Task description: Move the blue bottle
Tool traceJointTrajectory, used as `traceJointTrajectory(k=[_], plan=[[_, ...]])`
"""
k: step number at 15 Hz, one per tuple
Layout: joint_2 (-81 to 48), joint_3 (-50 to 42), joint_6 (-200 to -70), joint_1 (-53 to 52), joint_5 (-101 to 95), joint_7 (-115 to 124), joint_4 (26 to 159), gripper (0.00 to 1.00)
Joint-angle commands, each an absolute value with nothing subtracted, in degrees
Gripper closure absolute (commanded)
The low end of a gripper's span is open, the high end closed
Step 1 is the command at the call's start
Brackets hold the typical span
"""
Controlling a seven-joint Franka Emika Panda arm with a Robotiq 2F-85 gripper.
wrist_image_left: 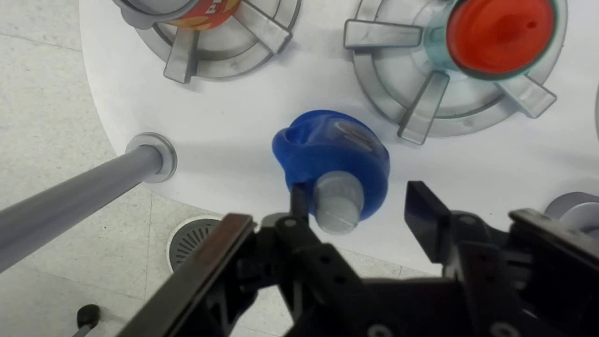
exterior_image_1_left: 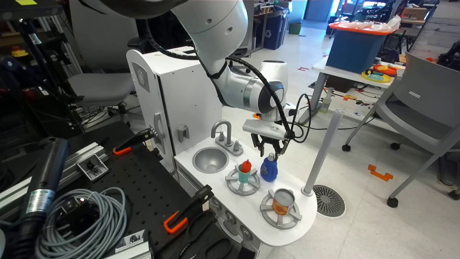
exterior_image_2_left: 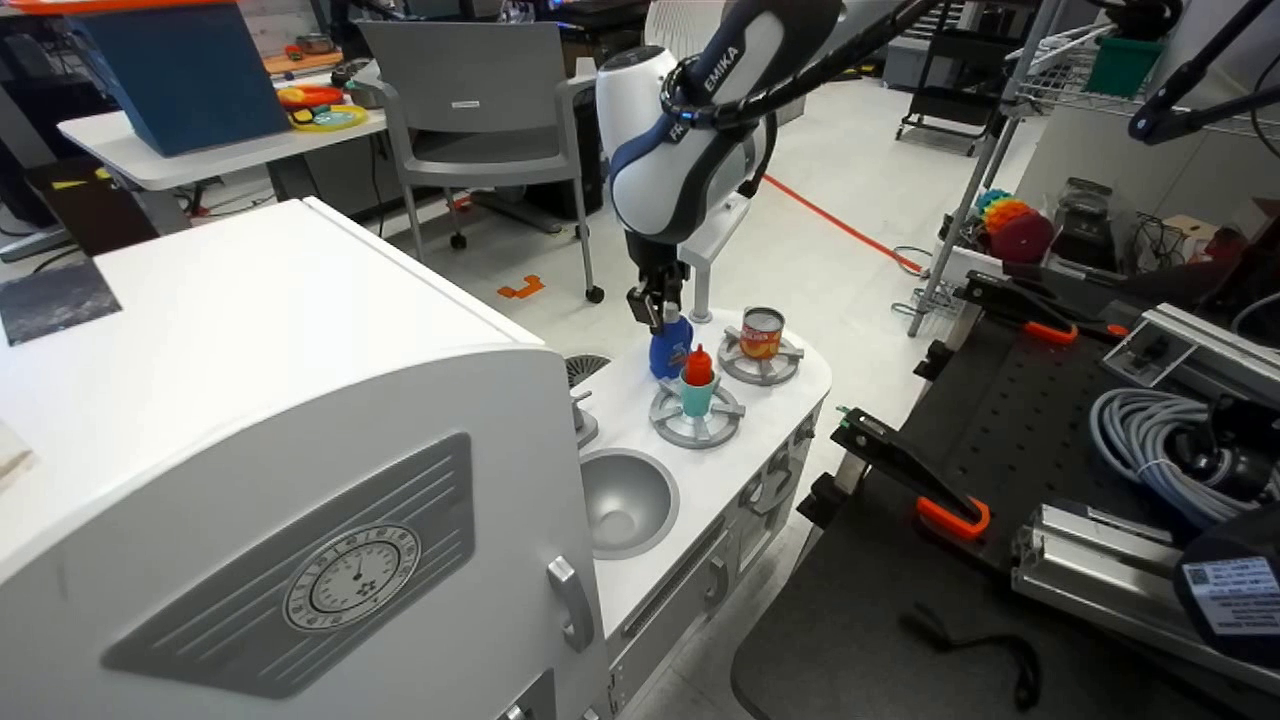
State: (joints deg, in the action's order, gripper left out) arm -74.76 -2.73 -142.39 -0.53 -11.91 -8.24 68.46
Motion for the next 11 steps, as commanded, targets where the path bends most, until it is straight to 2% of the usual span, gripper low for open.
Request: traceJointTrajectory(k=[1,3,6,7,8,11], plan=[[-75.3,-2.25,-140.57,0.09,-10.77,-9.11,66.55,0.1],[-72.07,-1.27,-140.36,0.78,-10.82,-9.69,70.51,0.01],[-64.99,0.65,-139.12,2.79,-9.6,-11.18,79.44,0.0],[-61.58,-0.23,-134.41,3.02,-9.13,-10.34,83.0,0.0],[-69.87,-1.72,-138.71,0.87,-10.07,-9.07,73.65,0.0],[-68.47,-1.75,-138.03,1.18,-10.0,-9.08,74.85,0.0]])
